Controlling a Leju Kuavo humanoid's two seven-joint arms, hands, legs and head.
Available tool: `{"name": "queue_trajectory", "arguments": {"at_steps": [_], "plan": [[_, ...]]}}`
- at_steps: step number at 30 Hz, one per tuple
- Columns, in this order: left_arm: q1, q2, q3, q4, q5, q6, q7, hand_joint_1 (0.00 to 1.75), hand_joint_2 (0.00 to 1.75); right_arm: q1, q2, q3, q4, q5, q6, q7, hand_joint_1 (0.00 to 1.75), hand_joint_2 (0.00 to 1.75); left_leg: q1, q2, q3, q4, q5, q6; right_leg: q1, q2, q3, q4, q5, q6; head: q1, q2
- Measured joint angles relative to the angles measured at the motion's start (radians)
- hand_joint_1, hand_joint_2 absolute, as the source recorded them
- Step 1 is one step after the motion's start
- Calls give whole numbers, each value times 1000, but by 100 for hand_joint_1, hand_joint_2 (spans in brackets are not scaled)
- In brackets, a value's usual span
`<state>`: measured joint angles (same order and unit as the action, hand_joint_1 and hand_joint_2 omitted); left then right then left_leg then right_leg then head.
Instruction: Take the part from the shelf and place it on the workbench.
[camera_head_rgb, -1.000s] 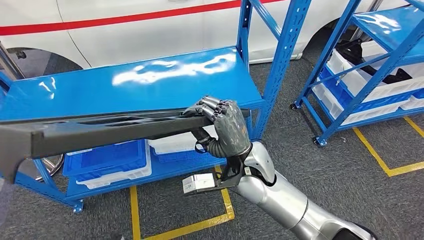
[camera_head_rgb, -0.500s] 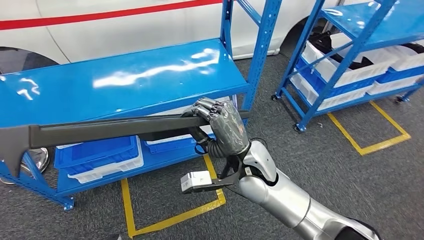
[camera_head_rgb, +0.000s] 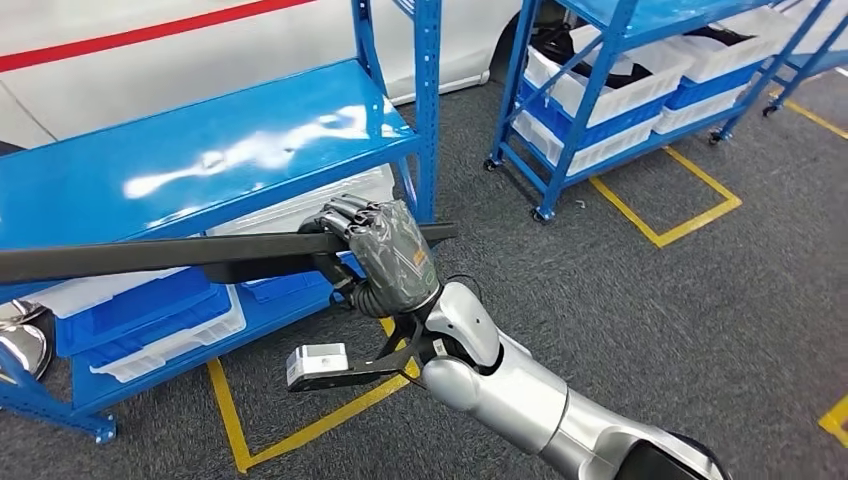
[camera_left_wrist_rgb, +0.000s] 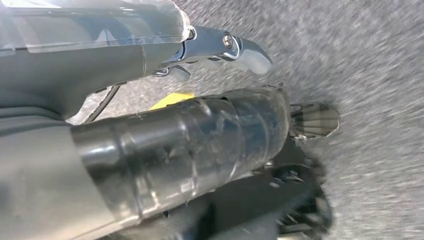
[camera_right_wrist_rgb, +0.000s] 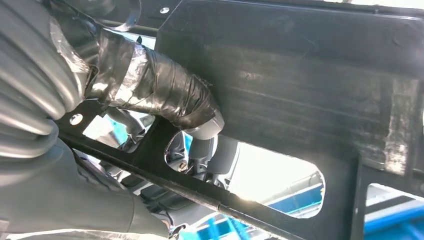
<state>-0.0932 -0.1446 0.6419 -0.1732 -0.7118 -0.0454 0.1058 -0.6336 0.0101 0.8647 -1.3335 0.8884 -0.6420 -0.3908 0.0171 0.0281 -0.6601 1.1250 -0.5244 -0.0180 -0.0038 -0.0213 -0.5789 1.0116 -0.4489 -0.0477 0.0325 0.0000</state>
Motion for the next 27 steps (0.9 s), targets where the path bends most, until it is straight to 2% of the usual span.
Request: {"name": "queue_trajectory", "arguments": {"at_steps": [1,2,3,4,5,6,7,8,9,10,11,12,13,14,16,17,18,19,20,21,22,23,24,25,26,27], "plan": [[3,0,2,0,0,0,0,0,0,-1,6,3,4,1,0,1,175,175,0,-15,-16,63,-47,-1,1,11,-16,1,13,-4,0,0],[6,0,3,0,0,-1,0,0,0,-1,10,6,7,2,-1,1,175,175,0,-21,-26,121,-77,-1,2,24,-34,3,26,-5,0,0],[7,0,4,0,0,-1,0,0,0,-1,12,8,10,3,-1,1,175,175,0,-22,-26,158,-85,-2,2,36,-52,6,38,-4,0,0],[7,0,6,0,0,-1,0,0,0,-1,13,10,13,4,-2,2,175,175,1,-23,-10,161,-71,-2,1,47,-70,10,50,-1,0,0],[7,0,7,0,0,-1,0,0,0,-1,13,11,16,5,-3,2,175,175,2,-28,22,130,-46,-2,-1,59,-88,15,61,2,0,0],[6,0,9,0,0,-1,-1,0,0,-1,13,12,18,8,-5,3,175,175,4,-43,70,69,-25,0,-2,72,-104,21,72,7,0,0],[5,1,10,0,-3,0,-2,0,0,-1,13,12,18,12,-8,4,175,175,6,-65,120,-2,-17,2,-3,84,-120,27,82,13,-1,0],[5,1,10,0,-8,0,-3,0,0,0,13,13,18,18,-14,7,175,175,6,-84,157,-58,-18,5,-3,95,-131,31,92,20,0,0],[5,1,10,0,-16,2,-3,0,0,2,11,12,16,24,-22,9,175,175,5,-98,179,-95,-25,8,-2,105,-138,33,103,26,0,0],[5,0,10,0,-25,5,-1,0,0,5,4,11,12,27,-30,10,175,175,2,-99,185,-109,-28,13,-1,114,-143,30,114,34,0,0],[4,-2,10,0,-33,8,1,0,0,13,-10,8,3,27,-37,7,175,175,2,-90,178,-109,-22,20,-1,124,-144,25,127,42,1,0],[1,-6,10,0,-40,13,3,0,0,23,-32,2,-10,19,-42,-2,175,175,2,-78,173,-112,-12,28,-1,122,-148,24,128,48,1,0],[-1,-9,10,0,-46,18,5,0,0,35,-57,-7,-28,7,-46,-16,175,175,3,-66,166,-114,-1,39,-1,107,-155,32,113,54,2,0],[-3,-11,10,0,-49,21,6,0,0,47,-85,-18,-46,-7,-48,-34,175,175,3,-52,155,-117,12,48,-2,85,-165,59,77,58,3,0],[-5,-12,10,0,-52,25,7,0,0,66,-130,-41,-74,-34,-50,-67,175,175,-1,-25,128,-117,35,59,-5,41,-194,171,-31,65,4,0],[-5,-12,10,0,-53,25,7,0,0,71,-146,-50,-80,-44,-50,-79,175,175,-3,-8,113,-115,46,61,-8,34,-206,236,-68,69,3,0],[-6,-11,10,0,-52,25,8,0,0,75,-157,-57,-83,-50,-50,-87,175,175,-5,8,97,-113,56,61,-10,30,-209,288,-81,73,3,0],[-7,-10,10,0,-51,25,7,0,0,77,-164,-62,-84,-54,-50,-92,175,175,-7,25,81,-110,65,60,-12,28,-200,313,-70,75,3,0],[-9,-10,10,0,-50,25,7,0,0,77,-169,-65,-85,-56,-50,-96,175,175,-9,41,65,-106,73,58,-12,23,-172,304,-47,75,3,0],[-11,-10,10,0,-47,25,6,0,0,77,-172,-67,-85,-56,-50,-97,175,175,-11,55,52,-104,80,56,-12,13,-125,262,-28,73,3,0],[-13,-10,10,0,-45,25,6,0,0,75,-173,-68,-88,-55,-50,-98,175,175,-12,66,42,-102,87,53,-10,-7,-65,194,-28,69,3,0],[-14,-10,10,0,-43,25,5,0,0,72,-173,-69,-90,-52,-51,-97,175,175,-14,77,35,-100,94,49,-4,-25,-8,120,-41,62,3,0],[-15,-10,10,0,-42,25,5,0,0,67,-173,-70,-93,-48,-52,-96,175,175,-15,87,32,-100,102,43,2,-40,32,62,-58,54,3,0],[-16,-10,10,0,-41,25,5,0,0,63,-174,-70,-96,-45,-53,-93,175,175,-14,97,31,-102,110,37,9,-47,52,25,-71,46,3,0],[-17,-11,10,0,-40,25,4,0,0,59,-176,-71,-97,-42,-54,-91,175,175,-12,107,31,-104,118,31,14,-42,52,9,-69,37,3,0],[-17,-11,10,0,-40,25,4,0,0,58,-178,-71,-98,-40,-54,-88,175,175,-9,108,29,-104,121,24,13,-34,46,4,-58,28,3,0]]}}
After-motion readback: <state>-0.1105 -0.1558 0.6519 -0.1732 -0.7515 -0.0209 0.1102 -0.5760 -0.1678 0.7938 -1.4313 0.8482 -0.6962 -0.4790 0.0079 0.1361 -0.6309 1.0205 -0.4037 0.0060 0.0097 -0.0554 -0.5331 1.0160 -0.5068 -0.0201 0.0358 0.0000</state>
